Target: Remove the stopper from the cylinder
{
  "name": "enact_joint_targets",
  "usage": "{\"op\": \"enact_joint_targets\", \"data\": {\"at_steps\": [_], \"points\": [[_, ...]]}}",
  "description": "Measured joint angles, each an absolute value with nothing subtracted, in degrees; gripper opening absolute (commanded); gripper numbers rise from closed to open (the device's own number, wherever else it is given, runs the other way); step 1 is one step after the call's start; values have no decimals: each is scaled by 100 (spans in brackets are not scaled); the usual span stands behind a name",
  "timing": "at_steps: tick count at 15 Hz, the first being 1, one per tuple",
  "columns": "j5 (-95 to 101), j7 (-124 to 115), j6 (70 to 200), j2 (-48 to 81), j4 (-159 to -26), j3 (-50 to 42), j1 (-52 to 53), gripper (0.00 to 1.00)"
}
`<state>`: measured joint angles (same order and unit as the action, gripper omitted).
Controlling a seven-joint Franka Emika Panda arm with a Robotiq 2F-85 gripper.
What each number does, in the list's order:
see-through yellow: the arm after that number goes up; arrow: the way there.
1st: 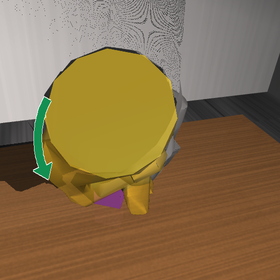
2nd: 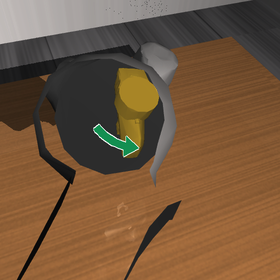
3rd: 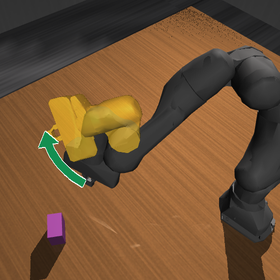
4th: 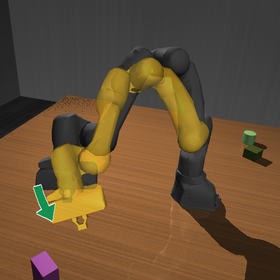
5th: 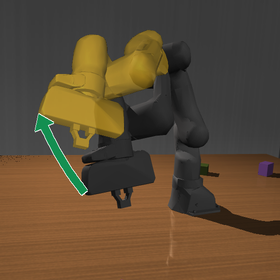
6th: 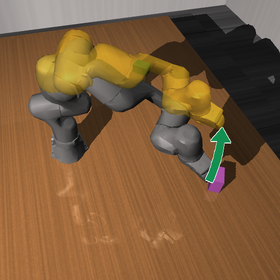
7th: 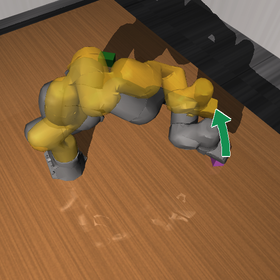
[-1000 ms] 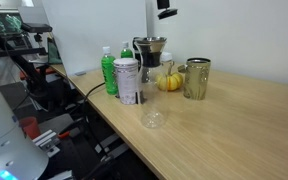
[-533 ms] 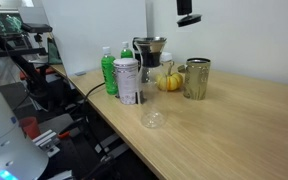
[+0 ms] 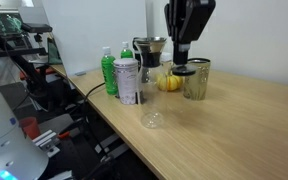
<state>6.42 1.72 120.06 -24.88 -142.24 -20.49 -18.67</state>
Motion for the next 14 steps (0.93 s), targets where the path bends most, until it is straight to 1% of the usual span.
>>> {"op": "enact_joint_targets", "data": {"at_steps": [8,14], "points": [[556,-419,12722,-2066,-14888,-2075,-2045,1],[236,-520,13334,-1490,-15006,-2127,-2086,1]]}}
